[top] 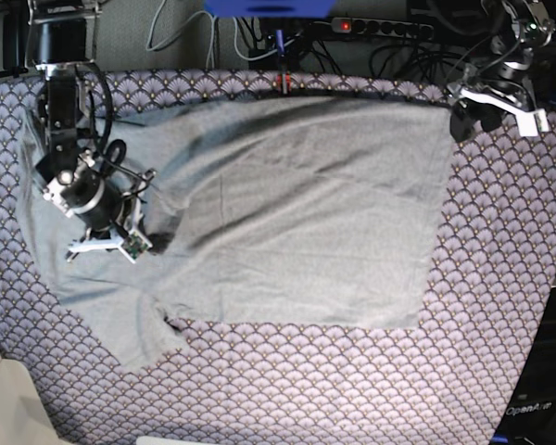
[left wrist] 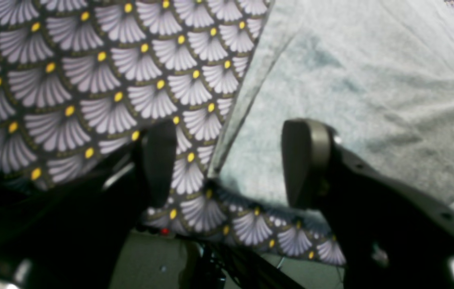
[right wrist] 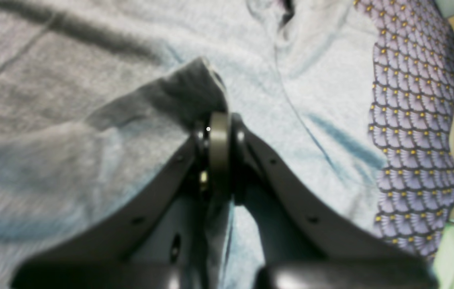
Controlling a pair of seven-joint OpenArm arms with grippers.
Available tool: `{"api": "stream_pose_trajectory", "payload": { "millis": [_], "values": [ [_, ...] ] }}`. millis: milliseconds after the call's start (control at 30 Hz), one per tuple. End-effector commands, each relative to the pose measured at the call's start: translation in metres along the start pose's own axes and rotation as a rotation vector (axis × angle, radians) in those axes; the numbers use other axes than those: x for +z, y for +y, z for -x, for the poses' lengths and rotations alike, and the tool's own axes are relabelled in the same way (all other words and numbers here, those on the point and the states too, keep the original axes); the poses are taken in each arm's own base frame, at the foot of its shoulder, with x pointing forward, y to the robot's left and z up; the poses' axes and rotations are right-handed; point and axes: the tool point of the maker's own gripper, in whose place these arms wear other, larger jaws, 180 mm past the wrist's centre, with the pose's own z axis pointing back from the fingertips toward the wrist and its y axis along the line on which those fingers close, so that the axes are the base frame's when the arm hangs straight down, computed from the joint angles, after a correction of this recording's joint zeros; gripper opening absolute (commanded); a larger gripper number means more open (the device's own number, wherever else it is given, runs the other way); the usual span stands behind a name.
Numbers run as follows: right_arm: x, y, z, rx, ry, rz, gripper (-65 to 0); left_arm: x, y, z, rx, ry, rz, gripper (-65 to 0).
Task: Fold the T-shirt properly
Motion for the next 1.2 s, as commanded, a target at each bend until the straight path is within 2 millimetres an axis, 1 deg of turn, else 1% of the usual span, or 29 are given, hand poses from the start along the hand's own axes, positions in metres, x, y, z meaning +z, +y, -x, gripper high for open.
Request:
{"api": "stream_pose_trajectory", "payload": {
  "millis": [0, 100, 200, 300, 367, 433, 533, 600, 633, 700, 767, 867, 933, 1033, 1167],
  "values": [
    [0.003, -0.011, -0.011, 0.008, -0.036, 0.025, -65.0, 0.002, -0.003, -0.012, -0.011, -0.039, 0.012, -24.5],
    [0.002, -0.006, -0.008, 0.004, -0.031, 0.015, -65.0, 0.002, -0.003, -0.012, -0.009, -0.041, 0.014, -24.5],
    [-0.004, 0.008, 0.012, -0.025, 0.016, -0.026, -65.0, 0.002, -0.003, -0.012, -0.011, -0.039, 0.012, -24.5],
    [-0.01, 0.014, 0.031, -0.045, 0.063, -0.051, -65.0, 0.002, -0.002, -0.011, -0.011, -0.037, 0.011, -24.5],
    [-0.012, 0.014, 0.046, -0.022, 0.115, -0.048, -65.0, 0.002, -0.003, -0.013, -0.012, -0.041, 0.013, -24.5],
    [-0.012, 0.012, 0.056, 0.037, 0.171, -0.033, -65.0, 0.001, -0.003, -0.014, -0.012, -0.044, 0.014, -24.5],
    [-0.013, 0.012, 0.059, 0.087, 0.209, -0.013, -65.0, 0.0, -0.005, -0.014, -0.011, -0.046, 0.02, -24.5],
    [-0.01, 0.005, 0.065, 0.088, 0.229, 0.01, -65.0, 0.0, -0.006, -0.014, -0.009, -0.047, 0.023, -24.5],
    [-0.008, -0.003, 0.065, 0.074, 0.23, 0.033, -65.0, -0.001, -0.007, -0.016, -0.008, -0.051, 0.025, -24.5],
    [-0.003, -0.021, 0.061, 0.055, 0.215, 0.08, -65.0, -0.003, -0.008, -0.018, -0.011, -0.057, 0.028, -24.5],
    [0.0, -0.033, 0.063, 0.038, 0.219, 0.109, -65.0, -0.003, -0.008, -0.017, -0.009, -0.055, 0.027, -24.5],
    [0.003, -0.054, 0.058, 0.018, 0.208, 0.159, -65.0, -0.003, -0.008, -0.018, -0.005, -0.057, 0.03, -24.5],
    [0.009, -0.068, 0.055, 0.01, 0.198, 0.197, -65.0, -0.003, -0.008, -0.018, -0.005, -0.057, 0.03, -24.5],
    [0.014, -0.074, 0.047, 0.021, 0.179, 0.22, -65.0, -0.005, -0.01, -0.021, -0.009, -0.064, 0.034, -24.5],
    [0.02, -0.062, 0.049, 0.042, 0.182, 0.209, -65.0, -0.004, -0.01, -0.022, -0.011, -0.068, 0.036, -24.5]
  ]
}}
